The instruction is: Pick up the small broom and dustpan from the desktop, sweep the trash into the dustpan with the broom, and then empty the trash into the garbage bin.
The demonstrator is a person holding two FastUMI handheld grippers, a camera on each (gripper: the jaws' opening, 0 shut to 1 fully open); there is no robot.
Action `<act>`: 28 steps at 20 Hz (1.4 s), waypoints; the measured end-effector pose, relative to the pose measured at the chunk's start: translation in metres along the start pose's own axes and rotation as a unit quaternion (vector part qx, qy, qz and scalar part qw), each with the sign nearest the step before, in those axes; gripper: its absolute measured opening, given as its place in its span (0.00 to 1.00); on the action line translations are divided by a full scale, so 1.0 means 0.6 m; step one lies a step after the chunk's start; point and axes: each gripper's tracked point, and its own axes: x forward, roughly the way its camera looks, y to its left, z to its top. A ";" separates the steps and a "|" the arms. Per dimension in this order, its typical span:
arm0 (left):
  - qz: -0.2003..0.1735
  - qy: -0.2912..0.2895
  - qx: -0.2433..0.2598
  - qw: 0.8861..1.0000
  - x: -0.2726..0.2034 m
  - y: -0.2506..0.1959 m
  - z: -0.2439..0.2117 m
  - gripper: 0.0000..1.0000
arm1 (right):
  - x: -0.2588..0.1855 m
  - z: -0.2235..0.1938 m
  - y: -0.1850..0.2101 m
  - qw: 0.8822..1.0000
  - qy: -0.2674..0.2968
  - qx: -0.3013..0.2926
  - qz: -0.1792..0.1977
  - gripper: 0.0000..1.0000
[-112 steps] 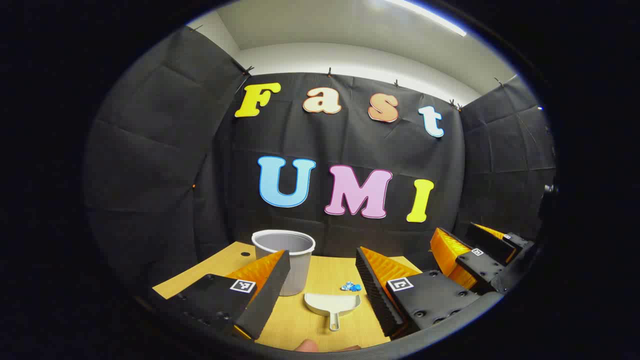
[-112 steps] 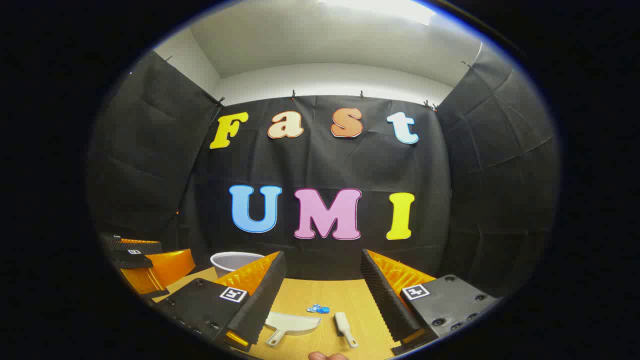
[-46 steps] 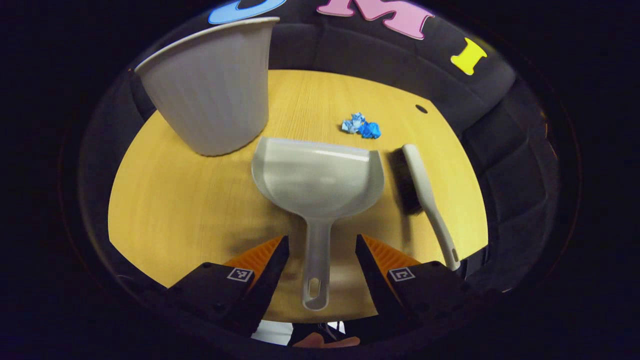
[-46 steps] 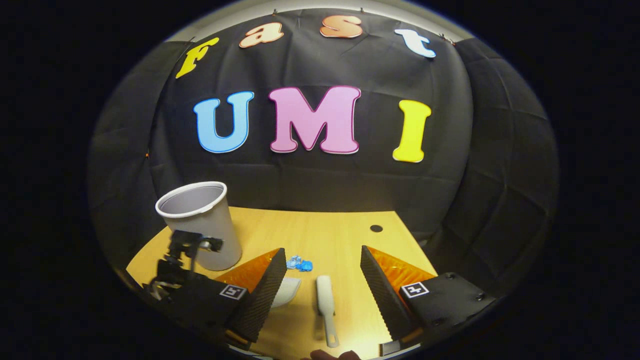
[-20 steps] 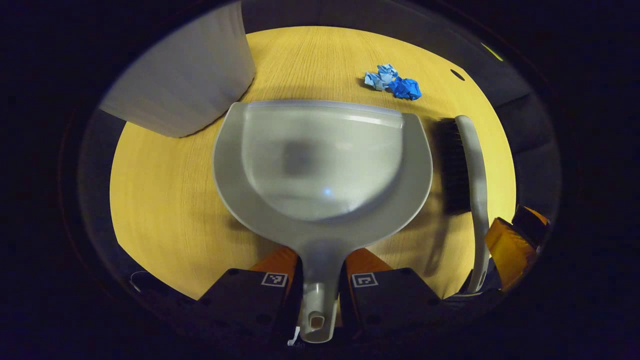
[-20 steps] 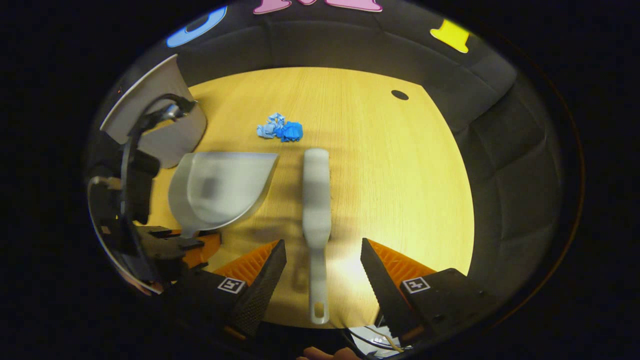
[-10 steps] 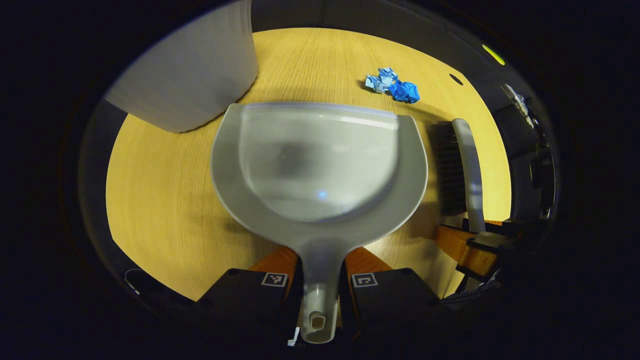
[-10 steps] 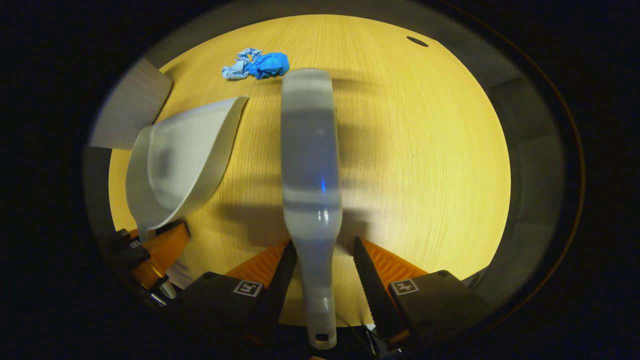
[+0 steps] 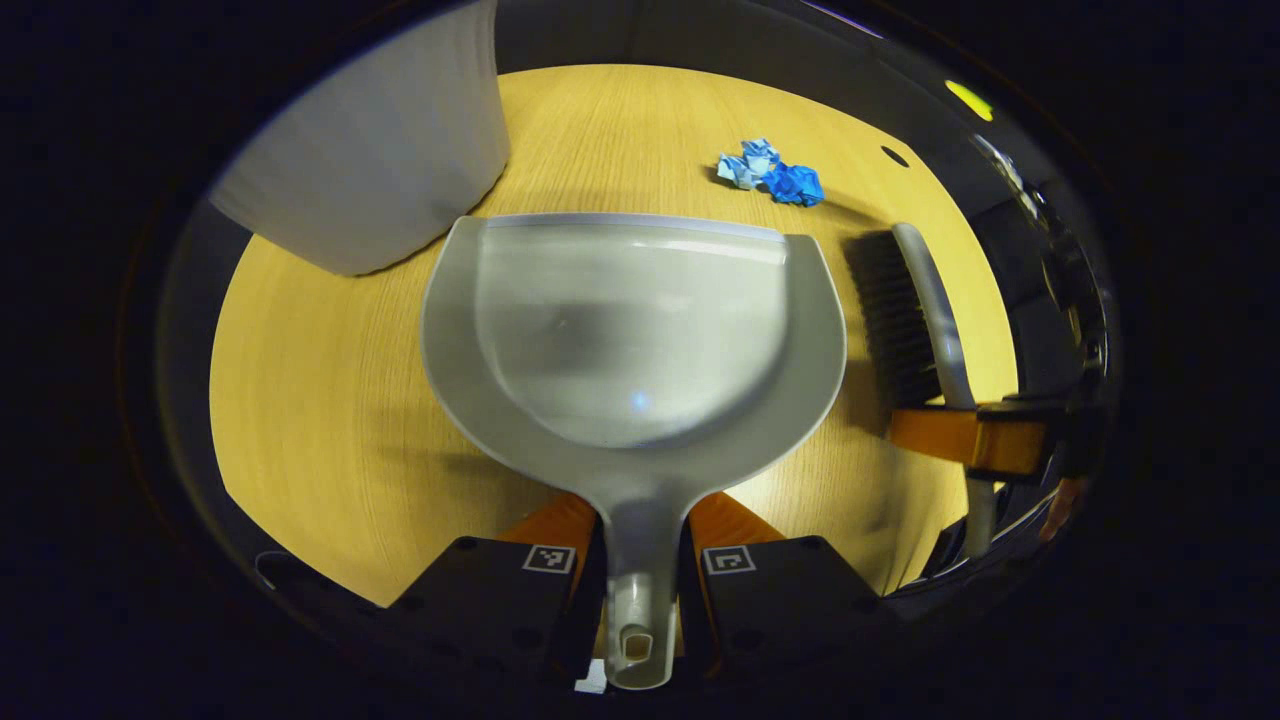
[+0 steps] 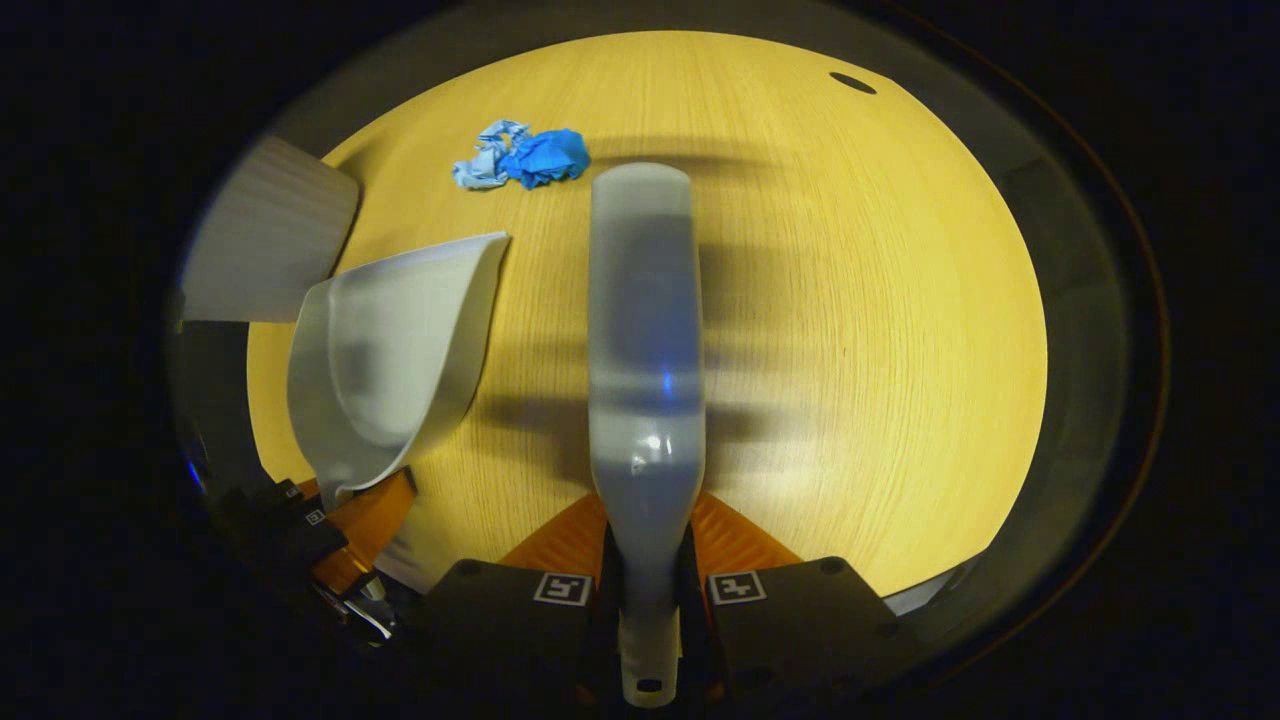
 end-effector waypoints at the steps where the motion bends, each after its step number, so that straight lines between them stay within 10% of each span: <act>1: -0.006 0.001 0.008 1.000 -0.001 0.002 0.000 0.29 | -0.006 0.006 0.000 1.000 -0.001 -0.001 0.003 0.29; 11: -0.028 0.001 0.064 0.998 -0.025 0.044 0.007 0.30 | -0.105 0.170 -0.009 0.998 -0.065 -0.001 -0.006 0.28; 20: -0.044 0.028 0.151 0.987 -0.023 0.059 0.058 0.30 | -0.066 0.352 -0.077 0.984 -0.056 -0.151 -0.074 0.28; 28: -0.042 0.046 0.201 0.978 -0.016 0.055 0.107 0.30 | 0.009 0.336 -0.033 0.948 0.016 -0.314 -0.046 0.28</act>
